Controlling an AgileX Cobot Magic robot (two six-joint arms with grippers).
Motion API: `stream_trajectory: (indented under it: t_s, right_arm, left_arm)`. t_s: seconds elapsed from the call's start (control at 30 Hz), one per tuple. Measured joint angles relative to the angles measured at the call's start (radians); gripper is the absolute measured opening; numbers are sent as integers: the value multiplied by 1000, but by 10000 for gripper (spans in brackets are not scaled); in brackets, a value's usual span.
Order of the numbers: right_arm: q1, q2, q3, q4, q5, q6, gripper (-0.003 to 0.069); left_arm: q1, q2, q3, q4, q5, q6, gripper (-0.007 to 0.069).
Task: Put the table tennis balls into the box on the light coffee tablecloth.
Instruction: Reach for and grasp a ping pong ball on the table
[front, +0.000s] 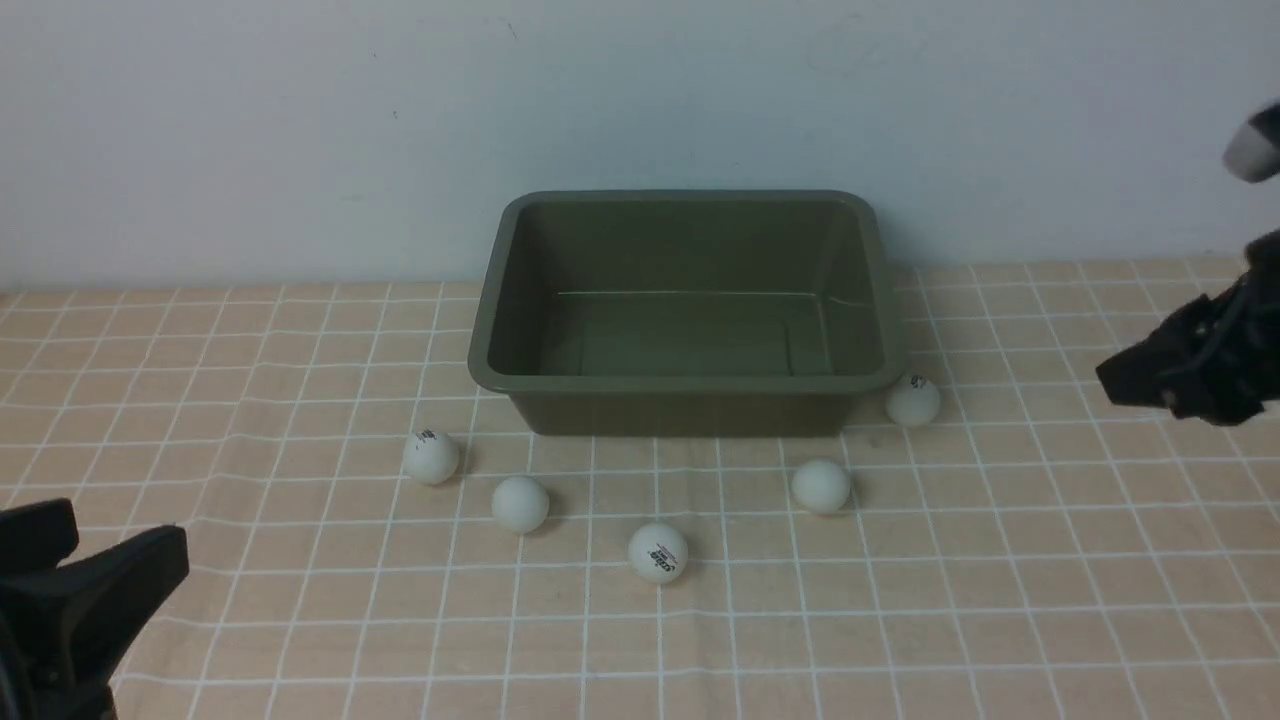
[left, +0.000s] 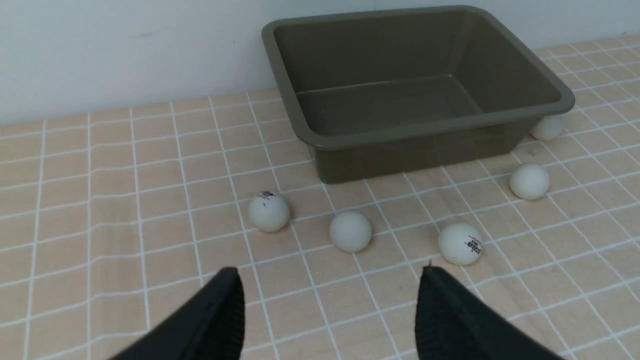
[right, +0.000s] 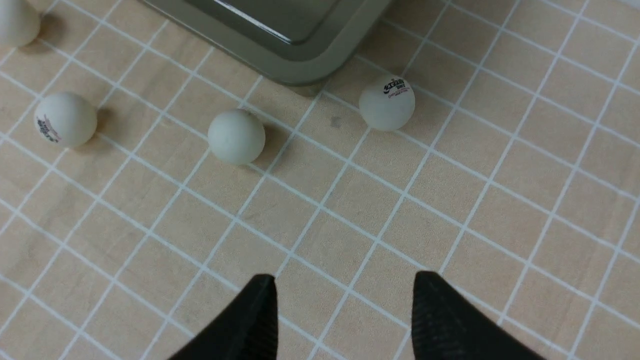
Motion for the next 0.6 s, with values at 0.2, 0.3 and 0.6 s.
stream_trajectory:
  t_s: [0.2,0.3,0.6]
  right_arm:
    - [0,148,-95,21,-62,10,433]
    - [0,226,-143,28,-70,-3,442]
    - [0,414,-200,68,-101,-433,443]
  left_arm:
    - [0,7,-5,0,-1,15,386]
    - [0,7,-5,0,0,15,386]
    - [0,7,-6,0,0,15,386]
